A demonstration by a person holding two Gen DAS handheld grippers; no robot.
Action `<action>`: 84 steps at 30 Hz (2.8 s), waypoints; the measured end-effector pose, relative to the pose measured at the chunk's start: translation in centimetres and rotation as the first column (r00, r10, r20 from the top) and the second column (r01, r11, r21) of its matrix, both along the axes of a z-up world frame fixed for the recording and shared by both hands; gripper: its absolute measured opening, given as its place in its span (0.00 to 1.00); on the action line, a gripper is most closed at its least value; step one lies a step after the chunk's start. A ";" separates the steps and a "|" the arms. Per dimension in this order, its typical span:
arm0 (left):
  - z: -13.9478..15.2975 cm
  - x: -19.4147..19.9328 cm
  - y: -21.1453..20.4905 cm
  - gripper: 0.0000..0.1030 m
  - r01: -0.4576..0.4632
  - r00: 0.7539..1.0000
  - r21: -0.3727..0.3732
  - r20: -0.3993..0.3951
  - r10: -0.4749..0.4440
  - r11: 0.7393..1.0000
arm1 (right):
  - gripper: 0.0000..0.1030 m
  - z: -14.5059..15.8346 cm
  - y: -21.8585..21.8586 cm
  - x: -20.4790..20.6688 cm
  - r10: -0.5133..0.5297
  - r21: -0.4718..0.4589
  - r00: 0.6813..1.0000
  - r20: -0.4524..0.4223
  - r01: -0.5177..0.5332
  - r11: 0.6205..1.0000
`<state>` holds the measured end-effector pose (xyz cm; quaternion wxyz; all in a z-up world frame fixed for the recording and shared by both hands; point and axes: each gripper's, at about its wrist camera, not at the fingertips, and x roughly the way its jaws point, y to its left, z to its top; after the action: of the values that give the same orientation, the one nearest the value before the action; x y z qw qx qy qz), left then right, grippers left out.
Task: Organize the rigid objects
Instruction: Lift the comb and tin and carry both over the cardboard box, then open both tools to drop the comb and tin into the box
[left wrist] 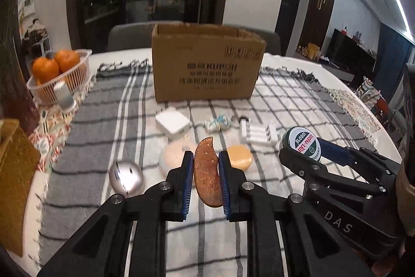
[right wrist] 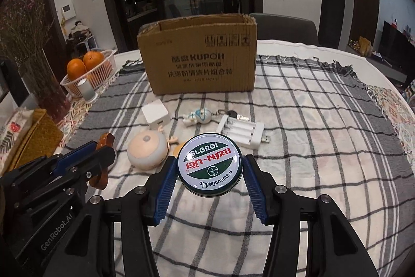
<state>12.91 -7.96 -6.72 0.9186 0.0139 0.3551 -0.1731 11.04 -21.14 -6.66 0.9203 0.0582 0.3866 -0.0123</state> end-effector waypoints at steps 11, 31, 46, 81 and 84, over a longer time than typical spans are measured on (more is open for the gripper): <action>4.6 3.2 -0.8 0.20 0.021 0.992 -0.005 0.122 -0.020 1.000 | 0.51 4.3 -0.6 2.8 -0.019 -0.008 0.995 0.100 0.020 1.000; 11.5 11.8 -2.8 0.20 0.040 0.985 -0.012 0.167 -0.038 0.999 | 0.51 10.3 -3.7 12.0 -0.049 0.069 0.988 0.145 0.040 0.997; 13.9 19.7 -4.4 0.20 0.052 0.993 0.028 0.104 -0.055 0.998 | 0.51 12.8 -5.5 20.1 -0.022 0.092 0.997 0.081 0.015 0.996; 6.5 27.6 -5.2 0.53 -0.003 0.991 0.209 -0.133 0.031 0.978 | 0.55 6.8 -5.7 27.7 -0.025 -0.001 0.987 -0.160 0.025 1.000; 7.3 26.2 -4.5 0.57 -0.035 0.993 0.230 -0.098 0.058 0.973 | 0.61 7.4 -5.2 26.4 -0.043 -0.018 0.990 -0.133 0.041 0.999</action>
<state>39.13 -12.42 0.62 0.8950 0.1018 0.4201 -0.1101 37.45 -26.35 0.74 0.8924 0.0585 0.4459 -0.0383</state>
